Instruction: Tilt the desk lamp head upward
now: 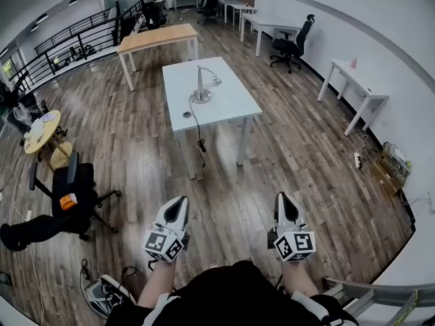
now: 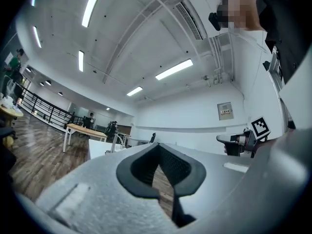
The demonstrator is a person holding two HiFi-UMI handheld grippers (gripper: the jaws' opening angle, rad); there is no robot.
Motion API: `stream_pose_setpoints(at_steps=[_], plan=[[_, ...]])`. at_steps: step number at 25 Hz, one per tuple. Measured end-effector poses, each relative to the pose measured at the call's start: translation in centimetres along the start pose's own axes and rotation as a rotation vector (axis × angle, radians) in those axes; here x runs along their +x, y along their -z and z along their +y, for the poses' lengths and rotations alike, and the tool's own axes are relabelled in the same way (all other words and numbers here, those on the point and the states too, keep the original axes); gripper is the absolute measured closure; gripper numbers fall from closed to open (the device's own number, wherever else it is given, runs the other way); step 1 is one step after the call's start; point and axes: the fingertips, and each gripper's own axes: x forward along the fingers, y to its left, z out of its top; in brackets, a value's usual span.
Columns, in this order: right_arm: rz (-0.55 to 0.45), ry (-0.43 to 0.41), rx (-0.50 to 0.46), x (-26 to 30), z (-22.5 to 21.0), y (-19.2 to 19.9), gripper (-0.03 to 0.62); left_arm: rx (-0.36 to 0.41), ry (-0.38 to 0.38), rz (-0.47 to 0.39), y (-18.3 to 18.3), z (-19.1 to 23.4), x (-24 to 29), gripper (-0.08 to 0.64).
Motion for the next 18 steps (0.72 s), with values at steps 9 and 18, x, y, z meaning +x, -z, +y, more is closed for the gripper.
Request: stream_pose_setpoints(at_steps=[9,18], plan=[[0.044,-0.132,0.013,7.3,-0.4,1.7,0.591,0.01,-0.09,-0.009,0.3,2.1,2.2,0.56],[0.056,-0.273,0.012,16.7,-4.5,1.3,0.591,0.031,-0.212,-0.036,-0.1,3.5,9.0,0.56]])
